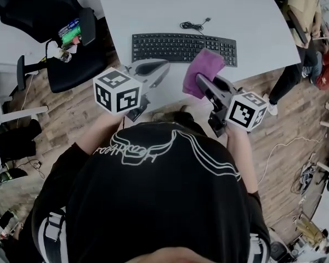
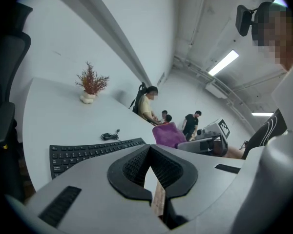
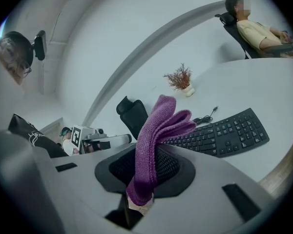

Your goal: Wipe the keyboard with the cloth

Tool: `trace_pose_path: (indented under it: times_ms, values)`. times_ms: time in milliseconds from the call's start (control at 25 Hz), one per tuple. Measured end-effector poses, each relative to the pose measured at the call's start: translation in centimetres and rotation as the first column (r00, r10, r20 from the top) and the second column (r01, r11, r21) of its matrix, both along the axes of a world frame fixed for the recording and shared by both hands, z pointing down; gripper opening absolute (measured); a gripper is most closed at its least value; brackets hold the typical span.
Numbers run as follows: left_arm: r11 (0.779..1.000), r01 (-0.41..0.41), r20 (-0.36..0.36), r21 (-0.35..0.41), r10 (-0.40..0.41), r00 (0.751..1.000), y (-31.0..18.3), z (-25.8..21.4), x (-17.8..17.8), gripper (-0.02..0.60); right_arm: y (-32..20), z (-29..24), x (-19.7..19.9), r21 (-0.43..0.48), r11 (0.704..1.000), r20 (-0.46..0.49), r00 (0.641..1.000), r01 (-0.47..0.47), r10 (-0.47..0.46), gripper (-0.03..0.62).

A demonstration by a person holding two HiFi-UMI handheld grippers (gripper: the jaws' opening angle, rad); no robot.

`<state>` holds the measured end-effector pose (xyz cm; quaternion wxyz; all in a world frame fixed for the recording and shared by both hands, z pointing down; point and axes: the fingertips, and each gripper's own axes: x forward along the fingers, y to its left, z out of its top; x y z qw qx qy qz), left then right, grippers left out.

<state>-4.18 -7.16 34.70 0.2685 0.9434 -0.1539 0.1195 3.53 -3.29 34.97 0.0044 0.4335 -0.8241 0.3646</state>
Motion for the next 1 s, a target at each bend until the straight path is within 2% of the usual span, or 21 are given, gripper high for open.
trace_pose_path:
  times_ms: [240, 440, 720, 1000]
  values:
    - [0.996, 0.091, 0.039, -0.004, -0.091, 0.995, -2.6, 0.8, 0.7, 0.005, -3.5, 1.7, 1.0, -0.041, 0.992, -0.01, 0.993, 0.119, -0.119, 0.061]
    - [0.982, 0.19, 0.081, -0.021, -0.188, 0.979, -4.8, 2.1, 0.9, 0.005, -6.7, 3.8, 2.0, -0.091, 0.973, 0.025, 0.978, 0.21, -0.208, 0.061]
    - [0.954, 0.296, 0.141, -0.046, -0.287, 0.948, -7.6, 4.4, 0.6, 0.005, -10.9, 7.2, 1.9, -0.156, 0.941, 0.049, 0.954, 0.301, -0.297, 0.061]
    - [0.933, 0.353, 0.166, -0.065, -0.339, 0.926, -6.8, 5.4, -0.1, 0.005, -12.1, 9.8, 1.5, -0.22, 0.916, 0.015, 0.94, 0.336, -0.341, 0.061]
